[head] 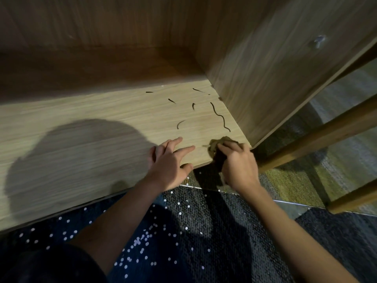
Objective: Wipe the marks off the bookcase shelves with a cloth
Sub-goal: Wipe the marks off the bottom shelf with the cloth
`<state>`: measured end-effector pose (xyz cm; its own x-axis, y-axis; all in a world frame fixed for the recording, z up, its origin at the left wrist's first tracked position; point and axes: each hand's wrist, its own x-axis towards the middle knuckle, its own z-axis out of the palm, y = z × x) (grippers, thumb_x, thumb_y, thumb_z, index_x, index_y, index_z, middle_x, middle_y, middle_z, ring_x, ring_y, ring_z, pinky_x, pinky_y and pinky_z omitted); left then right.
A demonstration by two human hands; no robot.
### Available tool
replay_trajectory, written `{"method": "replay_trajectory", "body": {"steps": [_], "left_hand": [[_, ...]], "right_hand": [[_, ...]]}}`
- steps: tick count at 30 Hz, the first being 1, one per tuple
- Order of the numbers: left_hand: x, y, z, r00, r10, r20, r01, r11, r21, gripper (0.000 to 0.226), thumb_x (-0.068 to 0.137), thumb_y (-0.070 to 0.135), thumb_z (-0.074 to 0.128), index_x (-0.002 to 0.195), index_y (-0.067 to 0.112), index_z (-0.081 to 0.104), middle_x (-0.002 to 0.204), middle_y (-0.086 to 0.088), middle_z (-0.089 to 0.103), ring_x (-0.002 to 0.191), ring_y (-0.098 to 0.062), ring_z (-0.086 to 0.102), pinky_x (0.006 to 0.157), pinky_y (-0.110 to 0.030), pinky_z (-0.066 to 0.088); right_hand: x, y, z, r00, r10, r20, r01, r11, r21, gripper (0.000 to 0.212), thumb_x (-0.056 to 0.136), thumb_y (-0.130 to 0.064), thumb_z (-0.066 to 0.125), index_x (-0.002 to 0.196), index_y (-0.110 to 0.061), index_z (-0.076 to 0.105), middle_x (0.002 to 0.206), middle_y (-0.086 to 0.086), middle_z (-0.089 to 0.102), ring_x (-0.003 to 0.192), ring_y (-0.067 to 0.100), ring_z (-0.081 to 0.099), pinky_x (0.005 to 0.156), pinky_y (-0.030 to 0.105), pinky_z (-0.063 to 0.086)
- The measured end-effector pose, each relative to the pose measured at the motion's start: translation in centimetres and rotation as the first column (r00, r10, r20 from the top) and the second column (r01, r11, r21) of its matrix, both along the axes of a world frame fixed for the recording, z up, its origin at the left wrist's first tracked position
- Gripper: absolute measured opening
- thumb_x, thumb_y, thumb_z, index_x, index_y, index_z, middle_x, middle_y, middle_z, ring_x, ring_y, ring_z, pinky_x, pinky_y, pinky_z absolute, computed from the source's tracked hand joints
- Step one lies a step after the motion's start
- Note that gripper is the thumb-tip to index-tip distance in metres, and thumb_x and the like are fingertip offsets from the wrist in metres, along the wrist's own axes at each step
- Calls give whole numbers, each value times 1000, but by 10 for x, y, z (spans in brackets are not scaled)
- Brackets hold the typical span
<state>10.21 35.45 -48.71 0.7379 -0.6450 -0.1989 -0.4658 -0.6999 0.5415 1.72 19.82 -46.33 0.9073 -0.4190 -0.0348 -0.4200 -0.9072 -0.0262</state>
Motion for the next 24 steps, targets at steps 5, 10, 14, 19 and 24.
{"method": "replay_trajectory", "body": {"steps": [5, 10, 14, 19, 24], "left_hand": [[28, 3, 12, 994, 106, -17, -106, 993, -51, 68, 88, 46, 55, 146, 29, 24, 154, 6, 10, 138, -25, 6, 113, -44, 10], [46, -8, 6, 982, 171, -81, -164, 982, 92, 100, 80, 57, 59, 149, 17, 0, 156, 2, -8, 141, -24, -10, 116, -44, 0], [44, -10, 0, 983, 144, -112, -136, 988, 74, 106, 80, 57, 57, 148, 12, -9, 155, -1, -18, 140, -22, -23, 112, -48, -16], [46, -10, -1, 988, 120, -93, -106, 983, 148, 105, 81, 61, 52, 148, 12, -13, 154, -1, -23, 139, -25, -26, 109, -49, -18], [45, -10, 3, 989, 114, -96, -96, 980, 171, 104, 82, 62, 49, 147, 14, -15, 154, -1, -24, 140, -26, -25, 109, -50, -17]], "right_hand": [[44, -27, 12, 984, -147, -100, 143, 989, -48, 28, 86, -18, 57, 113, -10, 58, 122, 12, 56, 115, 34, 44, 96, 43, 39], [44, -24, 15, 993, -77, -83, 78, 997, 2, 28, 86, -14, 53, 114, -12, 57, 120, 9, 57, 112, 32, 46, 92, 41, 42], [29, -15, 15, 994, 42, -102, -28, 991, 133, 40, 88, -6, 42, 128, -8, 47, 136, 11, 45, 120, 33, 39, 94, 41, 40], [79, -39, 16, 995, -22, -100, 44, 975, 217, 43, 94, -25, 39, 130, -2, 44, 143, 18, 35, 125, 37, 35, 105, 41, 27], [39, -20, 2, 999, -7, -34, 8, 999, 37, 52, 95, -37, 38, 137, -8, 38, 146, 12, 35, 127, 32, 34, 106, 37, 28]]}}
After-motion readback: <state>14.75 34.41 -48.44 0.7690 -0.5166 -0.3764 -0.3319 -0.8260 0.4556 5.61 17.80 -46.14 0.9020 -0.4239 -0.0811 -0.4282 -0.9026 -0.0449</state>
